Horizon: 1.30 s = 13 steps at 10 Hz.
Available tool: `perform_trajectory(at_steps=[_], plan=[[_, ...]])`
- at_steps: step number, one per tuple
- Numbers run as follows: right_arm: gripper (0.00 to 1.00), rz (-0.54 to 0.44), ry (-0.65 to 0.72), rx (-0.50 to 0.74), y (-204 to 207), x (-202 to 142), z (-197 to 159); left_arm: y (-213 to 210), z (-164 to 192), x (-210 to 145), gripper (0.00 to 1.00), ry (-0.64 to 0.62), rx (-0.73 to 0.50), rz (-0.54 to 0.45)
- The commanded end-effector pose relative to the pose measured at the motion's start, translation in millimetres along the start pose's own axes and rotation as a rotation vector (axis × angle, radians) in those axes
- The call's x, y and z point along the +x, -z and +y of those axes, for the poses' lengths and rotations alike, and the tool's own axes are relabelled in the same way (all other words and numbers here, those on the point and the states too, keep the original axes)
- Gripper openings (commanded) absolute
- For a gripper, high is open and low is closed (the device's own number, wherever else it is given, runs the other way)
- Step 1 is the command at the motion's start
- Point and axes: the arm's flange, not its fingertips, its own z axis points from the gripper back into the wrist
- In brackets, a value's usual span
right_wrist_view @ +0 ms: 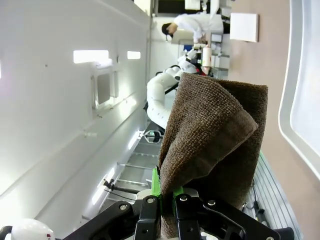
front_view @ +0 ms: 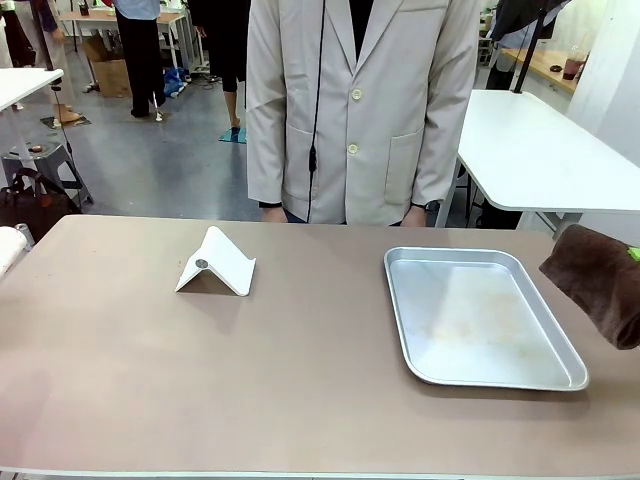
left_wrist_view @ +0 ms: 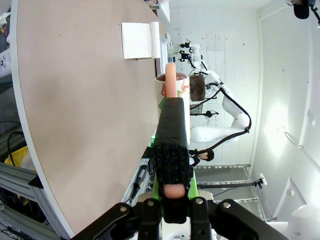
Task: Clean the surface of the table.
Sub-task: Clean the area not pointed to by the person, then return the Lint Roller and towel to their original positions.
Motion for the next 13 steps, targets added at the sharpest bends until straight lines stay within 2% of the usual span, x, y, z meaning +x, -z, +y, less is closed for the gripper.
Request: perform_trajectory(at_steps=[1, 13], plan=[[0.09, 0.012, -0.002, -0.008, 4.3, 0.5, 5.7, 1.0, -6.7, -2.2, 0.21, 0.017, -0.007, -0.007], [0.09, 0.012, -0.002, -0.008, 4.3, 0.5, 5.7, 1.0, -6.7, -2.2, 0.21, 0.017, -0.007, -0.007]])
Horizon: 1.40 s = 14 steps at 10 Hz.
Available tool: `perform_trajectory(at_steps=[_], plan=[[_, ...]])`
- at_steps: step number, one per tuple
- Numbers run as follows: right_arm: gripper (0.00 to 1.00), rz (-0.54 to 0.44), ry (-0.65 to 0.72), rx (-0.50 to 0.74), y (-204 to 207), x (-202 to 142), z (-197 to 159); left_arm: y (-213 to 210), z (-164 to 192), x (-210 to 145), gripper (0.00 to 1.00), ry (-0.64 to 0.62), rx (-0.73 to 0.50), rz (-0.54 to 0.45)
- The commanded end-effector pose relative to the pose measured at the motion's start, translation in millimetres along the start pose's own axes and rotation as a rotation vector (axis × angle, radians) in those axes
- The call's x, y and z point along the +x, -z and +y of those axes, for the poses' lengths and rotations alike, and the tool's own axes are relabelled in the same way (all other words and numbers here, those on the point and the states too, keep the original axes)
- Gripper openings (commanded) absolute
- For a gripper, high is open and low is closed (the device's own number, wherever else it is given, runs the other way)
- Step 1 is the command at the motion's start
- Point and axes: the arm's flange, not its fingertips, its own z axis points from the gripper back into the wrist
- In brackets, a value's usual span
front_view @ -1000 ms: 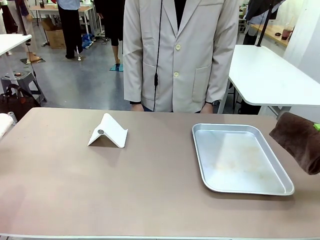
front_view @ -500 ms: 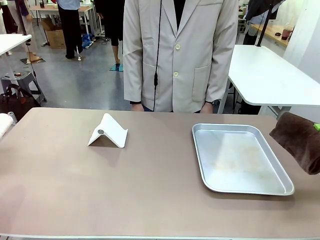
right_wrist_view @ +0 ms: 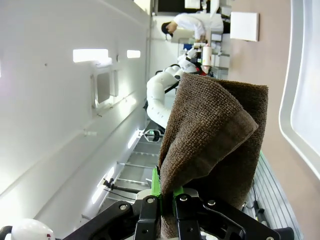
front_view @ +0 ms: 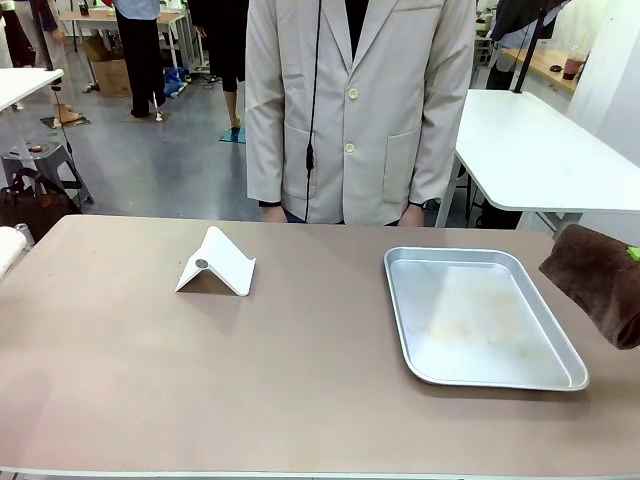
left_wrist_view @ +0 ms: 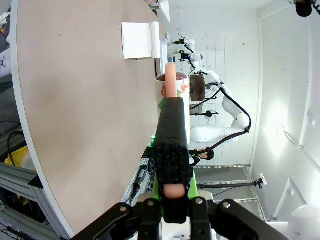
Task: Clean the surface of the table.
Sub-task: Return the Lint Roller and towel to their original positions.
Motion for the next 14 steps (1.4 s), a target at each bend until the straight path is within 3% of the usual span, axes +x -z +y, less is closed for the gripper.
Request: perform_trajectory(at_steps=[1, 2, 4, 6, 9, 11, 14], plan=[[0.09, 0.000, 0.000, 0.000, 0.0, 0.0, 0.0, 0.0, 0.0, 0.0, 0.21, 0.000, 0.000, 0.000], [0.09, -0.048, -0.015, 0.004, 0.9, -4.6, 3.4, -1.0, -13.5, 1.7, 0.21, 0.004, 0.019, -0.034], [0.09, -0.065, -0.110, 0.018, 22.1, 4.3, 13.3, 23.3, -36.8, 18.3, 0.21, 0.038, 0.014, 0.039], [0.09, -0.043, -0.101, -0.002, 57.6, 19.7, 24.6, 65.9, -62.8, 38.1, 0.21, 0.073, 0.044, 0.137], [0.09, 0.028, -0.081, -0.083, 129.7, 44.3, 35.0, 138.3, -101.3, 61.1, 0.21, 0.130, 0.116, 0.187], [0.09, -0.043, -0.096, -0.119, 178.8, 61.0, 36.3, 186.1, -123.0, 66.7, 0.21, 0.157, 0.141, 0.082], [0.09, -0.137, -0.081, -0.190, 250.0, 97.0, 15.6, 242.9, -142.5, 66.2, 0.21, 0.072, 0.095, -0.104]])
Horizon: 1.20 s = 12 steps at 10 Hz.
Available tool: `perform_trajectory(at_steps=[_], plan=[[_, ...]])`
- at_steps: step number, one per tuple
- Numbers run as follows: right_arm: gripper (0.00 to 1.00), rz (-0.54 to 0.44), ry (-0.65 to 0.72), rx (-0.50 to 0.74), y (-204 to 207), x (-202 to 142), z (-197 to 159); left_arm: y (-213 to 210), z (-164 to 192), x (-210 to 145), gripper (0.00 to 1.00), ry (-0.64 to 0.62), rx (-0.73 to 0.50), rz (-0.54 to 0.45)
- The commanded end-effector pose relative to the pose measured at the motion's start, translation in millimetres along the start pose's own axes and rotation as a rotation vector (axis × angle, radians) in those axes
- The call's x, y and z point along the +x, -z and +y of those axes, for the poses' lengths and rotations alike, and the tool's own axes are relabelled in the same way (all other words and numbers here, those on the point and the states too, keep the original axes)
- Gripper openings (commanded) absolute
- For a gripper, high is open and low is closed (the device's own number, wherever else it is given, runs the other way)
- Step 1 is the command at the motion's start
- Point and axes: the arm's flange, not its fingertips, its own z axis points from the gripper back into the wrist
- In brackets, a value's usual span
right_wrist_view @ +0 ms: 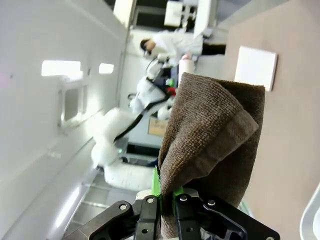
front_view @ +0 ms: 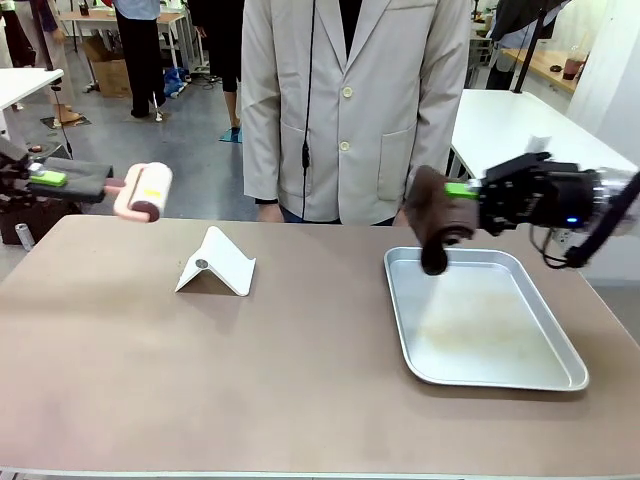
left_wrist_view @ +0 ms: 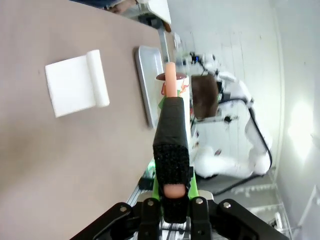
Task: Clean the surface of the table.
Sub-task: Return the Lint Roller and towel to their original positions.
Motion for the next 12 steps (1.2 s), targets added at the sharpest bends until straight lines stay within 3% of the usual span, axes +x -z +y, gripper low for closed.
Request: perform_trajectory(at_steps=[1, 3, 5, 8, 9, 10, 11, 12], plan=[[0.09, -0.039, 0.043, -0.070, 50.7, 15.0, -11.4, 27.8, -15.0, -11.3, 0.21, -0.038, -0.002, -0.092], [0.09, -0.041, 0.062, -0.170, 94.2, 26.3, -35.4, 47.2, -17.9, -14.8, 0.21, -0.037, 0.006, -0.099], [0.09, -0.026, 0.054, -0.257, 121.0, 33.2, -59.9, 64.3, -16.3, -24.0, 0.21, -0.028, 0.024, -0.040], [0.09, 0.065, 0.091, -0.337, 131.5, 33.2, -88.4, 78.5, -14.7, -30.3, 0.21, -0.007, 0.042, 0.004], [0.09, 0.073, 0.088, -0.322, 128.9, 31.9, -87.5, 77.8, -14.7, -29.4, 0.21, 0.004, 0.053, -0.024], [0.09, 0.150, 0.128, -0.306, 115.9, 29.1, -80.3, 76.3, -12.1, -23.8, 0.21, -0.032, 0.028, 0.005], [0.09, 0.053, 0.078, -0.326, 129.4, 25.5, -96.2, 76.3, -12.1, -23.8, 0.21, -0.032, 0.028, 0.005], [0.09, 0.053, 0.078, -0.326, 129.4, 25.5, -96.2, 76.3, -12.1, -23.8, 0.21, -0.032, 0.028, 0.005]])
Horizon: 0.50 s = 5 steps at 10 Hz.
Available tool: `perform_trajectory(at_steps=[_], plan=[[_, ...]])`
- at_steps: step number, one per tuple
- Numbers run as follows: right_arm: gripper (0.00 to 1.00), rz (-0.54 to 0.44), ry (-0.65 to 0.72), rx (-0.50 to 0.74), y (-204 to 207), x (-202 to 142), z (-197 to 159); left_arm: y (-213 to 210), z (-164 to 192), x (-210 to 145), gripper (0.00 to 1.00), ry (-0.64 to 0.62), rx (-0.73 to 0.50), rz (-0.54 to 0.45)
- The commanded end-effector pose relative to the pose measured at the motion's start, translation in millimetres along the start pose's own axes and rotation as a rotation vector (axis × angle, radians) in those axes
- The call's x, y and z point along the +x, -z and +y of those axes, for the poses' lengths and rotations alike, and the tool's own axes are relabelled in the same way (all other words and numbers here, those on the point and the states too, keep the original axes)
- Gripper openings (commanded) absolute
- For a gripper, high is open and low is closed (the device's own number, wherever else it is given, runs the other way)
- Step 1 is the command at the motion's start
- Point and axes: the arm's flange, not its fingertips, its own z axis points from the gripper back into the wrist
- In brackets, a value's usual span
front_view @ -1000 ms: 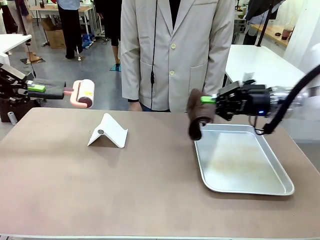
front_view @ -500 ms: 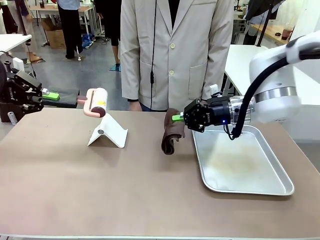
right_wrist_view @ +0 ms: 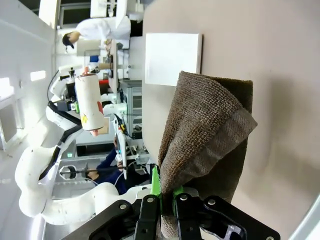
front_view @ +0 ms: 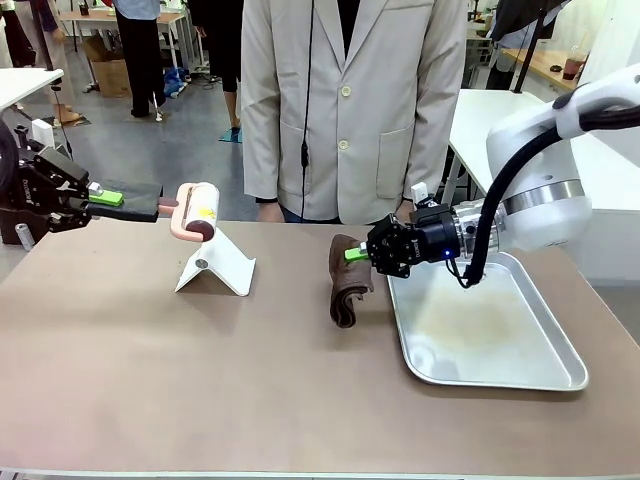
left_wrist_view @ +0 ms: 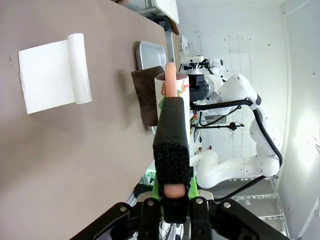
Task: Clean the surface of the table.
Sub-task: Return the Lint Roller and towel to their original positions.
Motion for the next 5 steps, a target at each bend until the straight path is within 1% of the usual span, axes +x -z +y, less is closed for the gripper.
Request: perform_trajectory(at_steps=[1, 2, 3, 4, 5], plan=[[0.09, -0.035, -0.008, 0.002, 5.0, 0.5, 2.8, -1.0, -2.8, -0.2, 0.21, 0.001, -0.007, 0.004], [0.09, -0.035, -0.008, 0.002, 5.0, 0.5, 2.8, -1.0, -2.8, -0.2, 0.21, 0.001, -0.007, 0.004], [0.09, -0.004, 0.001, -0.001, -0.2, 0.3, -0.2, 0.0, 0.0, 0.0, 0.21, 0.000, 0.000, 0.000], [0.09, 0.004, -0.008, -0.027, 12.7, 6.6, 2.3, 15.5, -14.8, 9.3, 0.21, 0.028, 0.061, 0.077], [0.09, 0.032, -0.030, -0.003, 20.3, 8.5, 2.5, 31.4, -28.0, 21.6, 0.21, 0.045, 0.128, 0.107]])
